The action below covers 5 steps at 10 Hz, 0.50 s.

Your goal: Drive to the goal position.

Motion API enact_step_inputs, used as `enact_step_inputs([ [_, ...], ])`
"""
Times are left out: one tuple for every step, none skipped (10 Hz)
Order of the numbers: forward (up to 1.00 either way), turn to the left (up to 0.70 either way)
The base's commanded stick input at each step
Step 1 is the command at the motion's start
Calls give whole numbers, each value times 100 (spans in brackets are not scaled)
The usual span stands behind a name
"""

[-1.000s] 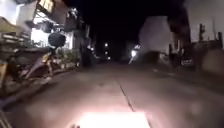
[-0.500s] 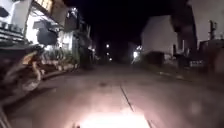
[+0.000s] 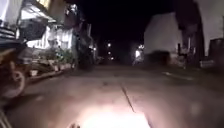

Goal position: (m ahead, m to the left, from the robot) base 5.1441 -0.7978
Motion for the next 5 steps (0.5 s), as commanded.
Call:
enact_step_inputs([
  [100,0],
  [100,0],
  [100,0],
  [100,0],
  [100,0],
])
